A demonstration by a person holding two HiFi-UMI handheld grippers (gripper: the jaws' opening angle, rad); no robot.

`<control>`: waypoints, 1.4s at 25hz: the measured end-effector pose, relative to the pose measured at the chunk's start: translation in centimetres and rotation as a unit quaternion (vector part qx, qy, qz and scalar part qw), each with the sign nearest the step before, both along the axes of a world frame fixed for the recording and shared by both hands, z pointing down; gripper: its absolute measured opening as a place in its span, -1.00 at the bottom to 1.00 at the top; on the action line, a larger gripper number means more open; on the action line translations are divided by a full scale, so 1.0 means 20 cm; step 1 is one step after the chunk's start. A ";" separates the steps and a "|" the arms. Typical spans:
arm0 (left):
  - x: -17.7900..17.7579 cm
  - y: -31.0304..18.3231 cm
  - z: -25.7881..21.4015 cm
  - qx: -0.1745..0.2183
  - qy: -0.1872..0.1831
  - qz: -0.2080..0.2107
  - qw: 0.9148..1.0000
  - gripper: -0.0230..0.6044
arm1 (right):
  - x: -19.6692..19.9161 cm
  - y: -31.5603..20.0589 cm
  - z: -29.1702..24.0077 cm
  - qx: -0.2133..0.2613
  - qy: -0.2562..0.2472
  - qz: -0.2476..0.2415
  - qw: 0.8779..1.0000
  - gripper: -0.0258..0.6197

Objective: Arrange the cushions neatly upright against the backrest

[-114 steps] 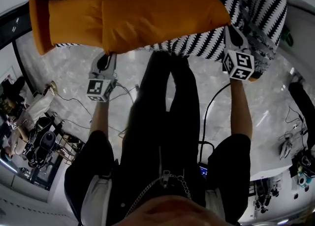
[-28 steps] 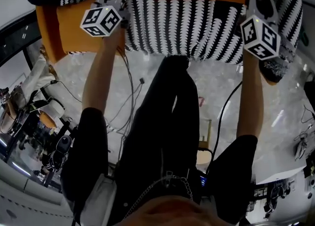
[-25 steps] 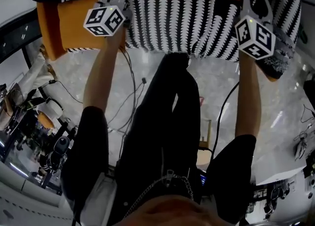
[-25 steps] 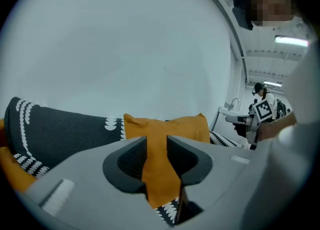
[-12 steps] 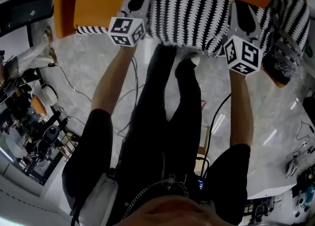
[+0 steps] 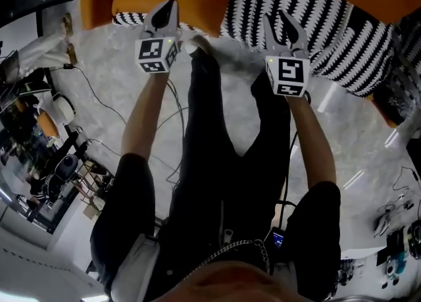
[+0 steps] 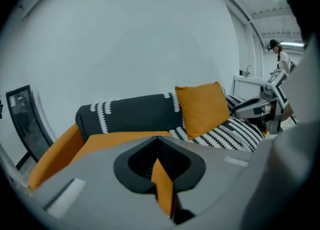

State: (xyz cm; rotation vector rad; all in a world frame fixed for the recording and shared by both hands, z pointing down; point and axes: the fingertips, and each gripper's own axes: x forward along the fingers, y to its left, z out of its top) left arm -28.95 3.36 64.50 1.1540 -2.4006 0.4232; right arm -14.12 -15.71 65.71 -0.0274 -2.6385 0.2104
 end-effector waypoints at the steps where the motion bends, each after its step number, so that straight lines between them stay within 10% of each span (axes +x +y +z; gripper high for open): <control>1: -0.05 0.14 0.01 -0.003 -0.002 -0.010 1.000 -0.89 | -0.03 0.14 0.04 -0.001 0.008 -0.013 1.000 -0.57; 8: -0.37 0.92 0.12 -0.022 0.000 -0.044 0.999 -0.89 | -0.19 0.82 0.15 0.017 0.064 -0.059 0.996 -0.58; 17: -0.74 1.64 0.36 -0.061 0.023 -0.059 0.996 -0.68 | -0.29 1.14 0.40 0.031 0.120 0.001 0.992 -0.49; 24: -0.96 1.86 0.65 -0.091 0.078 -0.024 0.993 -0.24 | -0.31 1.28 0.67 0.059 0.196 0.025 0.978 -0.37; 35: -1.06 2.12 1.02 -0.173 0.148 -0.014 0.974 -0.21 | -0.13 1.37 0.95 0.078 0.331 0.037 0.940 -0.37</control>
